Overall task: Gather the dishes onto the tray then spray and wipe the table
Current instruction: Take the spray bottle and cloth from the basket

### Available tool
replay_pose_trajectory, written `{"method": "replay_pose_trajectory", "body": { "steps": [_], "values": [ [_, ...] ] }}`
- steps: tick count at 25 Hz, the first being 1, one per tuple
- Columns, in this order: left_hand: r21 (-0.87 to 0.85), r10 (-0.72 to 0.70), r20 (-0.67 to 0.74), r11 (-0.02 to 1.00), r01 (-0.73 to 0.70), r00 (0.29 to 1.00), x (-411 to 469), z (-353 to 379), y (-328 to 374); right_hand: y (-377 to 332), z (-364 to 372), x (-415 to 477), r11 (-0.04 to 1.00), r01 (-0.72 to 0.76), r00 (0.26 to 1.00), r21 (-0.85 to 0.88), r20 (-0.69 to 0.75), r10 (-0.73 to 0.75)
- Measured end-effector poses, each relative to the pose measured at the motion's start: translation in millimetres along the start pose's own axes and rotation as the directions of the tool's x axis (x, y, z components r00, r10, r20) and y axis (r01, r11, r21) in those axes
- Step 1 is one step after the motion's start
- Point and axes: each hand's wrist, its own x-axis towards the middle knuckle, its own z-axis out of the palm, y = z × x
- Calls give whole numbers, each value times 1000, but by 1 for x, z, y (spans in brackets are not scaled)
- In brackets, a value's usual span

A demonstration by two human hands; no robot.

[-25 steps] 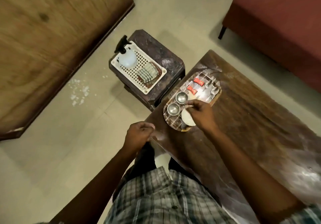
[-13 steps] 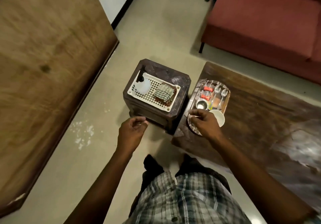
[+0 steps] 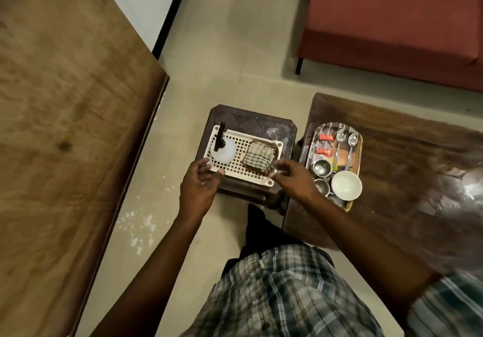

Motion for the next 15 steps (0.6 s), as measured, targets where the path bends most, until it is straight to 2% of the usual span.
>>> {"method": "replay_pose_trajectory", "body": {
  "steps": [4, 7, 10, 13, 15],
  "values": [
    [45, 5, -68, 999, -2, 998, 55, 8, 0, -16, 12, 46, 995, -69, 997, -73, 17, 70],
    [166, -12, -25, 986, 16, 1000, 89, 9, -15, -23, 27, 76, 978, -159, 987, -133, -9, 159],
    [357, 57, 108, 930, -92, 993, 120, 6, -31, -22, 45, 104, 971, -225, 973, -78, -66, 221],
    [430, 86, 272, 880, -201, 959, 155, 4, -43, -14, 57, 125, 951, -184, 983, -247, -54, 176],
    [446, 101, 405, 846, -292, 909, 178, 9, -49, -4, 68, 136, 917, -156, 987, -367, -27, 158]
  ]
}}
